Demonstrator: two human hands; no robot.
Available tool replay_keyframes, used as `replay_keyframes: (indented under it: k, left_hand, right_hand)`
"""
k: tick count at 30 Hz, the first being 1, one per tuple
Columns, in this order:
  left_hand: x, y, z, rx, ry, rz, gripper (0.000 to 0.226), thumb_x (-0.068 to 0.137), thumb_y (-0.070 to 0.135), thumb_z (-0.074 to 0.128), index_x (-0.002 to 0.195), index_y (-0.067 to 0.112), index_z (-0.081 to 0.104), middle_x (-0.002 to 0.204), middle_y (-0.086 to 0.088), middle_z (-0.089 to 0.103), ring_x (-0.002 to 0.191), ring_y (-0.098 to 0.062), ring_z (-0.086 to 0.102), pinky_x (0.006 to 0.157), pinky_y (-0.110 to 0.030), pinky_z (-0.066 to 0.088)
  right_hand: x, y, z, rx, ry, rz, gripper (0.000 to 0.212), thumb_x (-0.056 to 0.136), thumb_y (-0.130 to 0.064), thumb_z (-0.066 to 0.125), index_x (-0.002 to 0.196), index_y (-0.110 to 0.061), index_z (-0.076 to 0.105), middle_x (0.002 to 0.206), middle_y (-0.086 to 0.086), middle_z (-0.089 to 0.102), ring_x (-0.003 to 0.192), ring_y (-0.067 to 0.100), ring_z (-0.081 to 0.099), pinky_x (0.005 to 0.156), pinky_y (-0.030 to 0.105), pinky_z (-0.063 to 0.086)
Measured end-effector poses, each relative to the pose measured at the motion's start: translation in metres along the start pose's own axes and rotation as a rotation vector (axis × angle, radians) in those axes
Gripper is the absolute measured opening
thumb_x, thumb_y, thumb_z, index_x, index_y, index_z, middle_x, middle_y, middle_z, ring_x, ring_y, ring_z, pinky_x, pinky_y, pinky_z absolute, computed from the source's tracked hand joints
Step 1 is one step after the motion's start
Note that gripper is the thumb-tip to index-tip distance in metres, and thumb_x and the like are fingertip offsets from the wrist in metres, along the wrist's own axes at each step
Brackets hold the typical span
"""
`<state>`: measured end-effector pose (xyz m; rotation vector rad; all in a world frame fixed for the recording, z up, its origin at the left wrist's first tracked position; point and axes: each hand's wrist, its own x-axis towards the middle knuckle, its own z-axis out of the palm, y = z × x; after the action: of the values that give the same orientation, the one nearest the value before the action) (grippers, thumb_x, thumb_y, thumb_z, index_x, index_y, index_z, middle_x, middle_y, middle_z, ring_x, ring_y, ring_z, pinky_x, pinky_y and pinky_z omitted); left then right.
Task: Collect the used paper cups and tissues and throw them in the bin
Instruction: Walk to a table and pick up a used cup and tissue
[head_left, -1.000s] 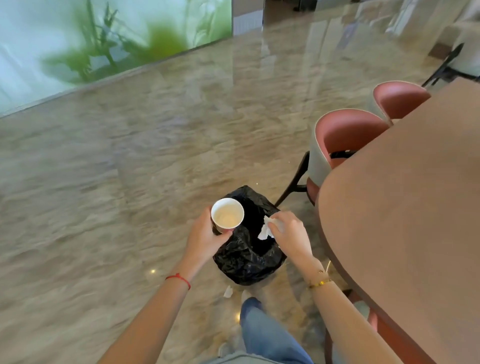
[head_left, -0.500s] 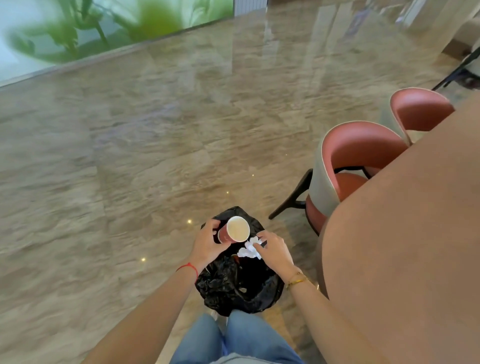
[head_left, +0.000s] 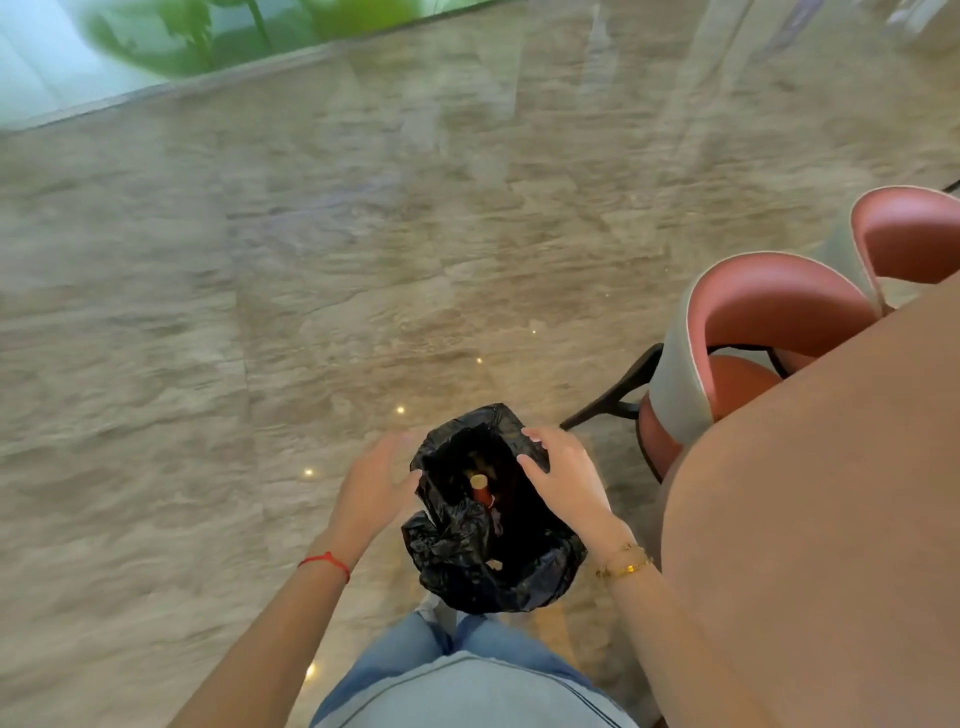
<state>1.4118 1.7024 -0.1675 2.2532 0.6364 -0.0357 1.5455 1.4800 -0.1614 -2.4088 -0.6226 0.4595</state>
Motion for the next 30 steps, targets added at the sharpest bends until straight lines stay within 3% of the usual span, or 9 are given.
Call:
replay_keyframes:
  k: [4, 9, 15, 26, 30]
  left_hand:
    - [-0.042, -0.007, -0.031, -0.014, 0.163, -0.018, 0.041, 0.089, 0.021, 0.065, 0.129, 0.02, 0.054, 0.131, 0.0, 0.057, 0.122, -0.018, 0.052, 0.1, -0.034, 0.044]
    - [-0.108, -0.032, -0.061, -0.009, 0.381, -0.127, 0.039, 0.088, 0.021, 0.067, 0.125, 0.019, 0.057, 0.121, 0.005, 0.061, 0.114, -0.012, 0.054, 0.094, -0.024, 0.041]
    - [-0.205, -0.075, -0.093, 0.023, 0.625, -0.299, 0.041, 0.086, 0.02, 0.069, 0.125, 0.016, 0.057, 0.121, 0.002, 0.061, 0.113, -0.015, 0.055, 0.094, -0.025, 0.04]
    - [-0.416, -0.171, -0.153, 0.009, 1.016, -0.717, 0.041, 0.085, 0.018, 0.07, 0.124, 0.014, 0.059, 0.121, -0.003, 0.062, 0.112, -0.02, 0.058, 0.094, -0.026, 0.04]
    - [-0.504, -0.207, -0.172, 0.008, 1.147, -0.869, 0.042, 0.085, 0.02, 0.069, 0.126, 0.018, 0.057, 0.12, -0.001, 0.061, 0.107, -0.02, 0.059, 0.086, -0.029, 0.047]
  right_hand:
    - [0.004, -0.032, -0.002, -0.067, -0.018, -0.134, 0.041, 0.093, -0.031, 0.059, 0.132, -0.02, 0.053, 0.129, -0.001, 0.058, 0.121, 0.014, 0.051, 0.098, 0.026, 0.042]
    - [0.006, -0.089, 0.017, -0.169, -0.094, -0.386, 0.04, 0.094, -0.033, 0.057, 0.131, -0.019, 0.053, 0.128, 0.0, 0.059, 0.123, 0.017, 0.049, 0.102, 0.027, 0.038]
    - [-0.011, -0.177, 0.066, -0.191, -0.244, -0.703, 0.036, 0.095, -0.031, 0.057, 0.128, -0.019, 0.055, 0.123, 0.001, 0.06, 0.117, 0.019, 0.051, 0.096, 0.026, 0.037]
    - [-0.114, -0.365, 0.233, -0.163, -0.541, -1.128, 0.035, 0.093, -0.031, 0.059, 0.127, -0.021, 0.056, 0.126, 0.0, 0.058, 0.117, 0.02, 0.051, 0.099, 0.033, 0.04]
    - [-0.177, -0.435, 0.305, -0.132, -0.647, -1.266, 0.037, 0.092, -0.029, 0.06, 0.127, -0.019, 0.056, 0.125, -0.002, 0.059, 0.117, 0.018, 0.051, 0.098, 0.027, 0.04]
